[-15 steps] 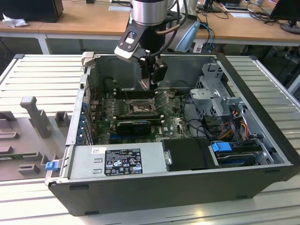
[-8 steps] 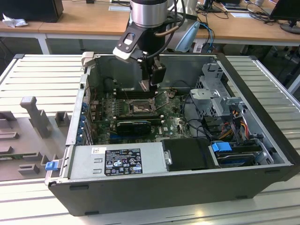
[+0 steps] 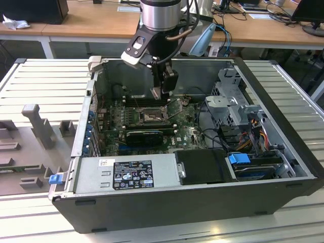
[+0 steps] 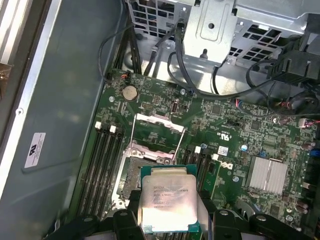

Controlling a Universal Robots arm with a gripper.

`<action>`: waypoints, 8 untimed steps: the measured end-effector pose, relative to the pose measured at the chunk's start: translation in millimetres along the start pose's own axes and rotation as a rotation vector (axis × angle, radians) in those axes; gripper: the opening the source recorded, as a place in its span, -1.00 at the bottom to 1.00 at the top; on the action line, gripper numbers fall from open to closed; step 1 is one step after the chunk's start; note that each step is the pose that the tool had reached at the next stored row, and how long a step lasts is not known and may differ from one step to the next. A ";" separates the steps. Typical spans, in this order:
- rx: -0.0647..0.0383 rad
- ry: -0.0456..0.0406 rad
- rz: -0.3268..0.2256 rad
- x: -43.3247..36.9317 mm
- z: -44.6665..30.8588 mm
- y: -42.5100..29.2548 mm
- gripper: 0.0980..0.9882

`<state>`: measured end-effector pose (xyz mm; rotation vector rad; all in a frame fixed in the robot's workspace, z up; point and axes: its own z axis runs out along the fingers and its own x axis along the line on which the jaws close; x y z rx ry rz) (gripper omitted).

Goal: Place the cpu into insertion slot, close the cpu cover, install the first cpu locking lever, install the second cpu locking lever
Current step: 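Place the cpu into insertion slot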

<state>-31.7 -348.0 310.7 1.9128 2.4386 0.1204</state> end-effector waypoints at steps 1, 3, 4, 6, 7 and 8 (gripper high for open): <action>0.000 -0.0005 0.006 0.0 0.5 0.0 -0.04; 0.000 -0.0011 0.012 0.0 1.0 -0.1 -0.04; 0.000 -0.0013 0.015 0.0 1.3 -0.1 -0.04; 0.000 -0.0020 0.024 0.0 1.9 -0.1 -0.04; -0.001 -0.0024 0.028 0.0 2.2 -0.2 -0.04; -0.001 -0.0029 0.033 0.0 2.5 -0.2 -0.04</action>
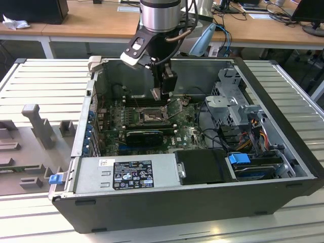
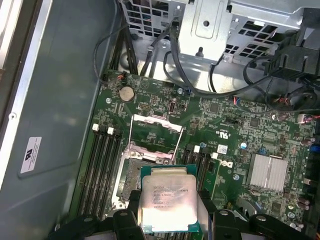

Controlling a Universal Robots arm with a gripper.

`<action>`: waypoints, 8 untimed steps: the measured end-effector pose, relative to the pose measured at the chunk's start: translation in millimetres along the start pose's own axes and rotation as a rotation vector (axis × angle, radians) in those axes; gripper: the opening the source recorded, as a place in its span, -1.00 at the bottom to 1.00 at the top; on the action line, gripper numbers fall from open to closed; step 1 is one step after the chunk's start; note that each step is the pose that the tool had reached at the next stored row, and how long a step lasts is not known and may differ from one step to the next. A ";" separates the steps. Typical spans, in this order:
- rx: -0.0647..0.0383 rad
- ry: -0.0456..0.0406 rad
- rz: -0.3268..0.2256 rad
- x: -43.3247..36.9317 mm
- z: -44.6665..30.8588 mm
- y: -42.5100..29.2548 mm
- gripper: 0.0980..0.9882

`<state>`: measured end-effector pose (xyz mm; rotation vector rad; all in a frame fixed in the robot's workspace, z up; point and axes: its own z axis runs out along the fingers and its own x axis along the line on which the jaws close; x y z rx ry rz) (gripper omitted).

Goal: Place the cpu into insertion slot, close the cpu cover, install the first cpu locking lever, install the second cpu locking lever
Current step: 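Place the cpu into insertion slot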

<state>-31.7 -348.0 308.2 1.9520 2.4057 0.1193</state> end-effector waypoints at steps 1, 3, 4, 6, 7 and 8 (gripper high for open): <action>0.000 -0.0005 0.003 0.0 0.2 0.0 -0.04; 0.000 -0.0043 0.030 0.0 1.4 -0.2 -0.04; -0.001 -0.0072 0.058 0.0 2.7 -0.2 -0.04; -0.001 -0.0106 0.096 0.0 4.1 -0.6 -0.04; -0.001 -0.0113 0.105 0.1 4.4 -1.0 -0.04; -0.001 -0.0121 0.113 0.2 4.5 -2.1 -0.04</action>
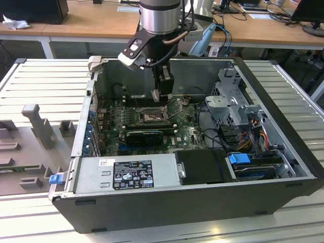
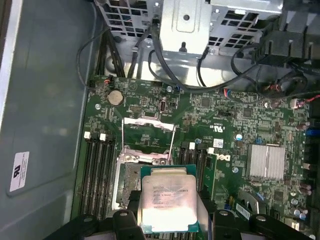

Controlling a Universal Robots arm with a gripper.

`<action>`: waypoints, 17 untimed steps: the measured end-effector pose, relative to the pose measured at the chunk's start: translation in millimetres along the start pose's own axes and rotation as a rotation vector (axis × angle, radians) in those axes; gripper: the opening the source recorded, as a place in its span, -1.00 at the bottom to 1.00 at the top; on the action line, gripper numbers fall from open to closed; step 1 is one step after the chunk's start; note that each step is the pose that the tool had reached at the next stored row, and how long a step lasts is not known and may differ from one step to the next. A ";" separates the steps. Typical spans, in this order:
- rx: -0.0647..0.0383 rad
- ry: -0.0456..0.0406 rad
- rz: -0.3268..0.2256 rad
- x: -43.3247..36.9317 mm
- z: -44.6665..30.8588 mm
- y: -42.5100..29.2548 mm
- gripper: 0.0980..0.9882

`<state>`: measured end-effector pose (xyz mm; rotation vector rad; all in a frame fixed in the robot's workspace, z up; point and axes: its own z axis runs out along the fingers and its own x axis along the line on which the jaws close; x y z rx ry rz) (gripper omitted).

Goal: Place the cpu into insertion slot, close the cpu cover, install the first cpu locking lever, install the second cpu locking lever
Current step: 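Place the cpu into insertion slot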

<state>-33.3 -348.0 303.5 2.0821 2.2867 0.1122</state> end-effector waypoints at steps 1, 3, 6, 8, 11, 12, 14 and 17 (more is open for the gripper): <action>0.000 -0.0002 0.004 0.1 0.2 -0.9 -0.04; 0.000 -0.0010 0.013 0.2 0.6 -2.1 -0.04; 0.000 -0.0016 0.022 0.2 2.1 -2.2 -0.04; 0.000 -0.0018 0.023 0.2 3.3 -2.3 -0.04; 0.000 -0.0038 0.023 0.1 6.7 -2.6 -0.04; 0.000 -0.0041 0.023 0.1 7.6 -2.7 -0.04; 0.000 -0.0043 0.023 0.1 11.1 -3.0 -0.04; 0.000 -0.0044 0.024 0.0 16.0 -3.4 -0.04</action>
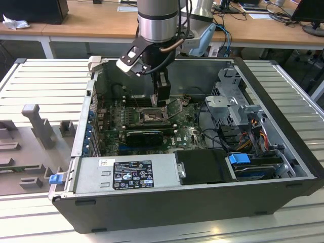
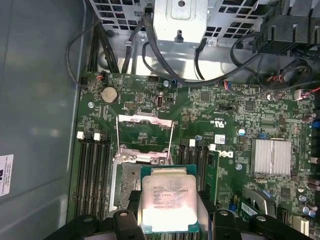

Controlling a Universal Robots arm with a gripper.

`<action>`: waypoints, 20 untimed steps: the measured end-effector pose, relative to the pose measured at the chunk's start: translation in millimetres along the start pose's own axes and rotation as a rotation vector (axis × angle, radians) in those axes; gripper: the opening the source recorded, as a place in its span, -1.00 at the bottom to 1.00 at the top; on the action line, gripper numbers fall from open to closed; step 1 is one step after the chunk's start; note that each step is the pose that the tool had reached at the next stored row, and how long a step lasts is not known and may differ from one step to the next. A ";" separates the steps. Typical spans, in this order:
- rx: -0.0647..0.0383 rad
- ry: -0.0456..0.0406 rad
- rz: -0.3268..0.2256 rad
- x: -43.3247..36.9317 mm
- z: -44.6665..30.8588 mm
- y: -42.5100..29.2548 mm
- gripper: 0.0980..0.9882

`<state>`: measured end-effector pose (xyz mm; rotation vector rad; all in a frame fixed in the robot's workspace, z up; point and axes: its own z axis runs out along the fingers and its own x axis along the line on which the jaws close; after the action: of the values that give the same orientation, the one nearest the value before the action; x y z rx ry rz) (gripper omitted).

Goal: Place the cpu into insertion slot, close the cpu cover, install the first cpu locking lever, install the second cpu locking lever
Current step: 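Place the cpu into insertion slot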

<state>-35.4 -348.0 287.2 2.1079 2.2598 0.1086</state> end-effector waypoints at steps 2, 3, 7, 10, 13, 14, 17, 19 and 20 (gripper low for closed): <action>0.000 -0.0002 0.001 0.0 1.1 -0.1 -0.04; 0.000 -0.0001 0.001 0.0 1.9 -0.2 -0.04; 0.000 -0.0004 0.004 0.0 4.3 -0.4 -0.04; 0.000 -0.0004 0.005 -0.1 5.9 -0.5 -0.04; 0.000 -0.0006 0.007 -0.1 7.6 -0.7 -0.04; 0.000 -0.0007 0.008 -0.1 9.0 -0.8 -0.04; 0.000 -0.0009 0.010 -0.1 11.1 -1.0 -0.04; 0.000 -0.0010 0.012 -0.2 12.8 -1.1 -0.04; 0.000 -0.0011 0.013 -0.2 13.8 -1.2 -0.04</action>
<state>-35.4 -348.0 273.4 2.1221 2.2465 0.1073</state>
